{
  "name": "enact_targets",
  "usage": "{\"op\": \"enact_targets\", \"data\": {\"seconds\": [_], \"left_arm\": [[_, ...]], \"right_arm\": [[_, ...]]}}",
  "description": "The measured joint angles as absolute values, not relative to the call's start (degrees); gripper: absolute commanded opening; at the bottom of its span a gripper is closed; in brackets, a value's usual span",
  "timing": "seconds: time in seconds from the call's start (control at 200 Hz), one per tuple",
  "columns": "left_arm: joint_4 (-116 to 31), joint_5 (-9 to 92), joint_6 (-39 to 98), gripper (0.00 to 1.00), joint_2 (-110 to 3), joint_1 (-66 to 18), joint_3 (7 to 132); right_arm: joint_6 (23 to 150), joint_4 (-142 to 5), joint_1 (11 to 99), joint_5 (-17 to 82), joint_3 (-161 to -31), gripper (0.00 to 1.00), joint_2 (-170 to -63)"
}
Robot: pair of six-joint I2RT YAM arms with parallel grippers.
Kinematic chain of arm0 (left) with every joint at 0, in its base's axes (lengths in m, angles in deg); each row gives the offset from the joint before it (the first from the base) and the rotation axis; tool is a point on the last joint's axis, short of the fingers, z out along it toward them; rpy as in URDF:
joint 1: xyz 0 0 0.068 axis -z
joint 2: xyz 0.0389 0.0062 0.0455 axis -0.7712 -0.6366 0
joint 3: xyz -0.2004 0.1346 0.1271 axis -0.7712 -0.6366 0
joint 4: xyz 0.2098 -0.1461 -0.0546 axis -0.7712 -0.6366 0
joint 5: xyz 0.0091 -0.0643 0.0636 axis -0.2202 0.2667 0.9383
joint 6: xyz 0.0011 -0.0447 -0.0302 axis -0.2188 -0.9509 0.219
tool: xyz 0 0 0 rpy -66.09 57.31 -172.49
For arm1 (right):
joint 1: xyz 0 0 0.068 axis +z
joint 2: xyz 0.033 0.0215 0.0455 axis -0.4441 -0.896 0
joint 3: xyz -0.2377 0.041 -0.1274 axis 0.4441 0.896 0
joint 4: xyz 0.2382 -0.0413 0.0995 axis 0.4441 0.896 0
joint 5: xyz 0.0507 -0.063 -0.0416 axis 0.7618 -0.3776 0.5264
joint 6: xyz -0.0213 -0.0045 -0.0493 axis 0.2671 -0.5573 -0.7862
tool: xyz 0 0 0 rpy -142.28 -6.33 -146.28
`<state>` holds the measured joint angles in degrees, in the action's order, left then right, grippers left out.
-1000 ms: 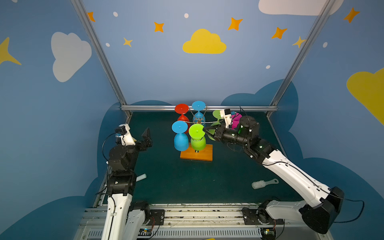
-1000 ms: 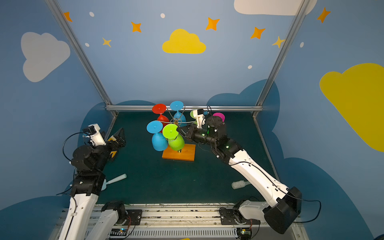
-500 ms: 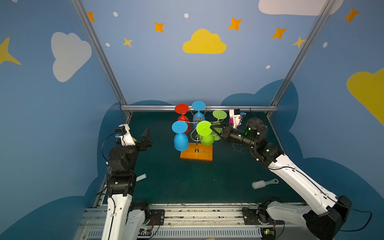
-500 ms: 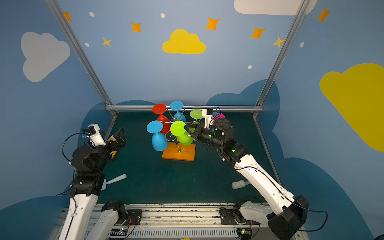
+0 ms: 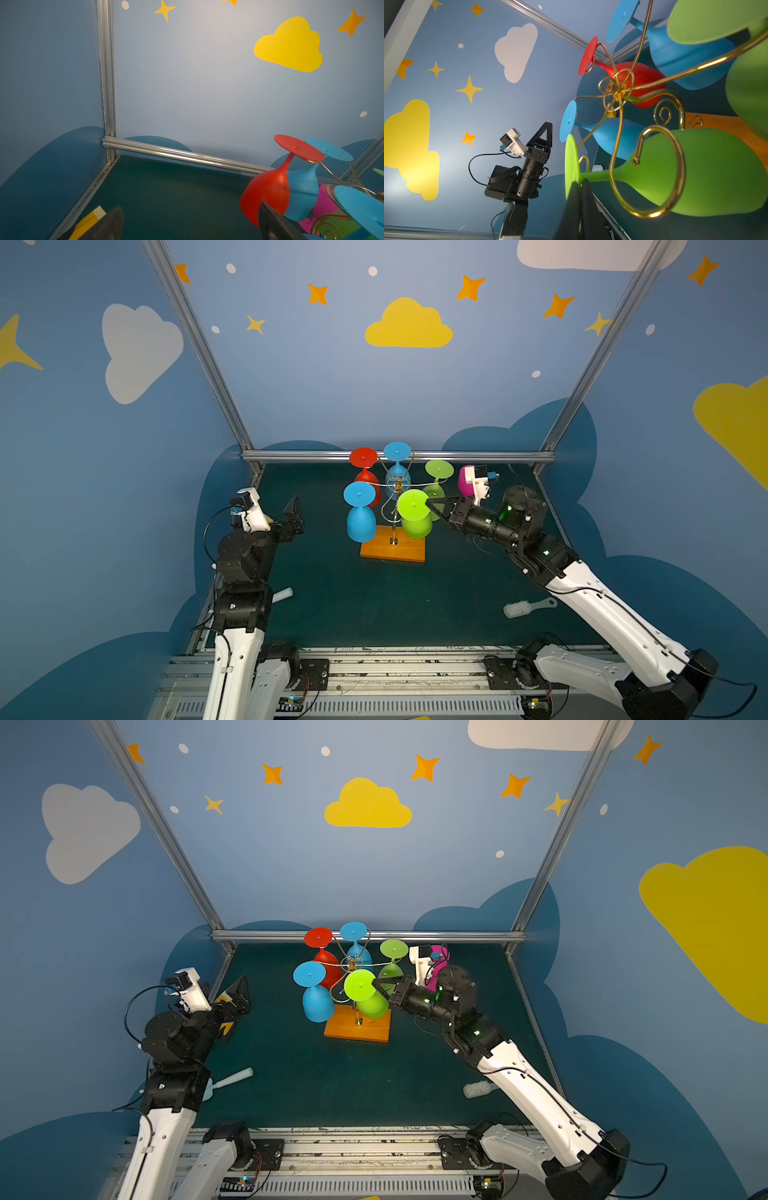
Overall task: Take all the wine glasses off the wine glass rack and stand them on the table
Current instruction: 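Pull the lime-green glass off the rack arm with the right gripper, then carry the lime-green glass toward the left gripper while the left arm reaches in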
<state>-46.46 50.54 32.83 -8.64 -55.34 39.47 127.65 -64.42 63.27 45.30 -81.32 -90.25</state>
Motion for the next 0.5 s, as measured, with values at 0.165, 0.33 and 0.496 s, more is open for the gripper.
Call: {"op": "enact_targets", "data": {"seconds": [0.165, 0.33, 0.496], "left_arm": [[-46.46, 50.69, 32.83, 1.0, -8.62, -55.34, 39.47], [-47.64, 50.64, 32.57, 0.99, -7.94, -55.34, 39.93], [-54.57, 48.55, 29.88, 0.94, -7.87, -55.34, 47.38]], "right_arm": [[127.17, -62.92, 63.82, 46.22, -80.97, 0.0, -88.35], [126.45, -62.19, 64.52, 47.42, -80.97, 0.0, -86.84], [125.34, -60.51, 64.84, 48.73, -80.97, 0.0, -85.77]]}}
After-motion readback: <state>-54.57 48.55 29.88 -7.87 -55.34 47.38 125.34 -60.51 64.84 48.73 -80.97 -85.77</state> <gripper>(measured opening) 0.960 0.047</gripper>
